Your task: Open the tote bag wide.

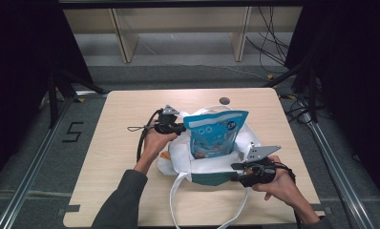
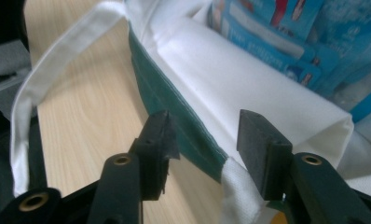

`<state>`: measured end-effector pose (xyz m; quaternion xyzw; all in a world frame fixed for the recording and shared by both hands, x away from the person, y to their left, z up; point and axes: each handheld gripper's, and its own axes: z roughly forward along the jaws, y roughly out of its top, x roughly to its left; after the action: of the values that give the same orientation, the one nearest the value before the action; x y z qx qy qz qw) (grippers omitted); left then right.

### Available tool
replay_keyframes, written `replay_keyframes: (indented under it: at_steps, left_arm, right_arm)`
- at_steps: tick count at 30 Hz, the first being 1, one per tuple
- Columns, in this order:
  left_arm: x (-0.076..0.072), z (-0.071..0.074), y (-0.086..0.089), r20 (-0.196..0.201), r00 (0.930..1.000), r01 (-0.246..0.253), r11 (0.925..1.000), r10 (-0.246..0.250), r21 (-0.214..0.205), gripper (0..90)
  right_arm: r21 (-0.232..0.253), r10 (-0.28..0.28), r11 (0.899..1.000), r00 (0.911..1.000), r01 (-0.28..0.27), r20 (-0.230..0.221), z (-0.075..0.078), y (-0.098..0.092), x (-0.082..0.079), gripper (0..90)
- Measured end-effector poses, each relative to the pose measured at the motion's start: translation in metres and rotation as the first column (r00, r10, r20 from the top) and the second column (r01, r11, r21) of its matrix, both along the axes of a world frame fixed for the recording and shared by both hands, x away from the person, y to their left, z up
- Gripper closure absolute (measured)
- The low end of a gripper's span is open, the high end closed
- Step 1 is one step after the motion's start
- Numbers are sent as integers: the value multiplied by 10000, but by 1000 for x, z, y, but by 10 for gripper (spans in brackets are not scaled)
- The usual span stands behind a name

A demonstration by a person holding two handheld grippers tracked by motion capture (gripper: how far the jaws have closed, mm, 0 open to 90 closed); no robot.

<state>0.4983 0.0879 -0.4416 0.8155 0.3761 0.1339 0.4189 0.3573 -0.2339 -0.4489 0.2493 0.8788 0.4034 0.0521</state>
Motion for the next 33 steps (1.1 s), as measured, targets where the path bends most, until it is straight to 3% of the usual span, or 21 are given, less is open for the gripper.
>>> replay_keyframes:
  at_steps: [3,5,8,11,12,13,15,16,17,18,20,22,23,25,27,29,31,32,33]
  left_arm:
    - [14,-8,5,-290,9983,-495,9987,497,85,860]
    - [24,-21,10,-753,9933,-883,9961,881,5,860]
    - [34,-50,17,-1627,9804,-1105,9938,1106,101,859]
    - [38,-72,21,-1964,9710,-1502,9870,1364,-569,851]
    - [38,-71,20,-1968,9701,-1557,9863,1422,-550,846]
    - [36,-66,19,-1842,9718,-1537,9879,1472,-215,829]
    - [33,-57,19,-1531,9751,-1596,9870,1603,170,727]
    - [31,-52,19,-1487,9758,-1605,9870,1604,117,679]
    - [27,-43,22,-1191,9820,-1465,9892,1464,73,627]
    - [21,-34,24,-930,9853,-1444,9895,1436,-11,589]
    - [8,-17,29,-551,9903,-1311,9894,1278,-622,555]
    - [-6,1,34,-231,9955,-934,9902,915,-1040,540]
    - [-15,7,34,-62,9967,-814,9871,813,-1382,550]
    - [-33,13,31,185,9989,-387,9880,419,-1492,604]
    - [-53,13,26,289,9995,177,9950,-149,-984,660]
    - [-69,8,21,203,9990,420,9933,-400,-1074,689]
    - [-82,3,18,157,9974,713,9915,-700,-1084,692]
    - [-86,-1,16,152,9957,925,9909,-914,-981,692]
    - [-90,-3,16,164,9951,987,9913,-976,-867,707]
  right_arm:
    - [-1235,390,9919,9961,-290,788,-6,-1,-4,778]
    - [-1612,521,9860,9972,-430,527,-15,-1,-6,833]
    - [-1805,465,9826,9988,-429,158,-28,2,-10,850]
    - [-1915,396,9807,9992,-402,-70,-38,3,-10,854]
    - [-1820,339,9827,9994,-349,-89,-41,2,-10,853]
    - [-1756,485,9833,9988,-480,-14,-40,2,-9,851]
    - [-1716,321,9845,9993,-348,-184,-38,2,-8,823]
    - [-1645,182,9861,9995,-220,-241,-34,1,-9,783]
    - [-1610,265,9865,9996,-282,-126,-28,-1,-9,742]
    - [-1324,318,9908,9988,-267,363,-17,-5,-8,723]
    - [-482,-52,9988,9959,96,908,4,-16,-8,695]
    - [291,-813,9965,9876,780,1341,24,-26,-6,694]
    - [425,-1126,9934,9796,1070,1667,32,-32,-3,694]
    - [324,-1666,9860,9638,1635,2080,42,-41,8,691]
    - [87,-2433,9686,9402,2484,2385,43,-46,20,691]
    - [-196,-2981,9498,9223,3123,2460,39,-49,33,675]
    - [-343,-3301,9380,9189,3450,2161,31,-49,47,650]
    - [-338,-3445,9327,9148,3590,2109,28,-48,54,663]
    - [-506,-3516,9290,9169,3667,1890,24,-46,59,705]
